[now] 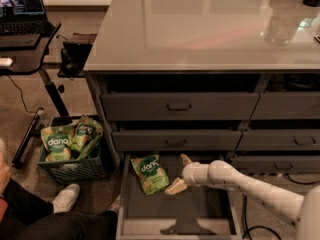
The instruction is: Pick green rice chip bag from bottom drawer and place on counter
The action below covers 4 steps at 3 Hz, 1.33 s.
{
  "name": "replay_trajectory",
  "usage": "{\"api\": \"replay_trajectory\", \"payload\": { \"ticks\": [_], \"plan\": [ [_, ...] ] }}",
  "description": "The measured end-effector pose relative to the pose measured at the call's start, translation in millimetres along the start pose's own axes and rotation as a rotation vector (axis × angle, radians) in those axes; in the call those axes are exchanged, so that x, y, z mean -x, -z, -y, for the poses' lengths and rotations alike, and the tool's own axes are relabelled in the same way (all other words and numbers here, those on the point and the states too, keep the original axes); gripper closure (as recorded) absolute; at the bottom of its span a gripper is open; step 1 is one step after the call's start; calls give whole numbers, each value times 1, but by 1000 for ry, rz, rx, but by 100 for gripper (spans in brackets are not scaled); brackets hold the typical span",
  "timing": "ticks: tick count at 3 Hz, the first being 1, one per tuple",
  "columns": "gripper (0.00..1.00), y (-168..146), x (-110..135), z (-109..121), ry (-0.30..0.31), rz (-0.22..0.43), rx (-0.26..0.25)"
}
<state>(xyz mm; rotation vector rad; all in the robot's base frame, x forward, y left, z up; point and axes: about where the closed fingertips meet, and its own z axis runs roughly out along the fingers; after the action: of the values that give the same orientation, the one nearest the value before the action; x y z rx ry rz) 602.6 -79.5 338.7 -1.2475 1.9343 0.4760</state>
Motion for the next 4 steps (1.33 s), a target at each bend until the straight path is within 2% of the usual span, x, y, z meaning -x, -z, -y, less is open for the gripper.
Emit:
{"api": "replay_trajectory", "payload": {
  "ticks": [2, 3, 4],
  "plan": [
    [0, -80, -53, 56, 32, -57, 6],
    [0, -99, -66, 71, -5, -87, -9],
    [0, -99, -66, 70, -5, -87, -9]
  ]
}}
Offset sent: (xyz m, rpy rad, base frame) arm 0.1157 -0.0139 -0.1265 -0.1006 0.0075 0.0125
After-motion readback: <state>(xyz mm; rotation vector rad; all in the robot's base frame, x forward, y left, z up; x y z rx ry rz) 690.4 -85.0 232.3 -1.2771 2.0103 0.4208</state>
